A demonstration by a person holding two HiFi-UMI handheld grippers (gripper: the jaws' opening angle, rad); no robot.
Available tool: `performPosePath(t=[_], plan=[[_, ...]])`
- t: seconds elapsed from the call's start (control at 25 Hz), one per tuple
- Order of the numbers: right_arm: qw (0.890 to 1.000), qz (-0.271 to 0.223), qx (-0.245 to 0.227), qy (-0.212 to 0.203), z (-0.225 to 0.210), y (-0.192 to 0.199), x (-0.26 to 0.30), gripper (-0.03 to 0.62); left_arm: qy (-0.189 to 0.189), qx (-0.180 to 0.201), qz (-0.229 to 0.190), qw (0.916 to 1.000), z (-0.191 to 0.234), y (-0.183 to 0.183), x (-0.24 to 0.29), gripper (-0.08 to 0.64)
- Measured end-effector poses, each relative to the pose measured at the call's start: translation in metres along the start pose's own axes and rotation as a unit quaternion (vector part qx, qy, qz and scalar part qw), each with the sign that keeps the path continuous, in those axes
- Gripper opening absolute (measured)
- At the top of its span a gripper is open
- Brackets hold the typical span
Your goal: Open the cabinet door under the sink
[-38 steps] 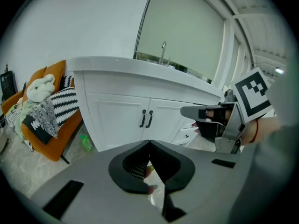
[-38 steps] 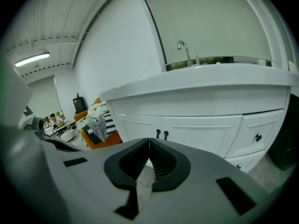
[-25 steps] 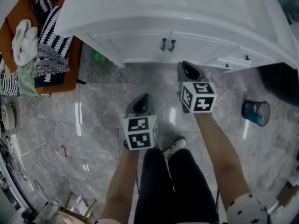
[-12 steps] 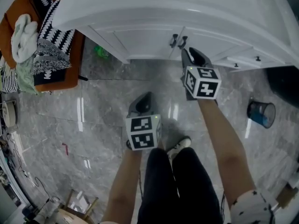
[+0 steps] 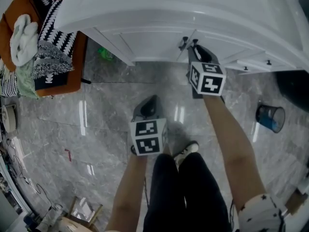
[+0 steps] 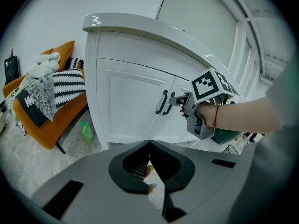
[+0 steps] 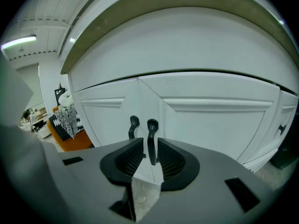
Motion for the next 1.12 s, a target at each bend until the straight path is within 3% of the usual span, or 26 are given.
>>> performPosePath(t=[0.48, 0.68, 1.12], plan=[[0.999, -0.006, 0.025, 0.048, -0.003, -0.003, 0.01, 0.081, 0.003, 0.0, 0.01, 0.9999, 0.009, 0.0, 0.007, 0.005], [0.999, -0.008, 0.007, 0.043, 0.0, -0.004, 0.009, 0.051, 0.007, -0.002, 0.013, 0.9999, 0.007, -0.001, 0.009, 0.005], [0.999, -0.006, -0.002, 0.038, 0.0, -0.002, 0.006, 0.046, 0.014, -0.003, 0.016, 0.9998, 0.004, -0.002, 0.013, 0.005]])
Point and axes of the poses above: the fingertips, and each gripper's own axes: x forward along the fingers, z to its left, y out of its underside, the point moved 5 cm from there along -x, backward along the fingers, and after that the axes turned 7 degrees about -z, right-handed, at the moved point
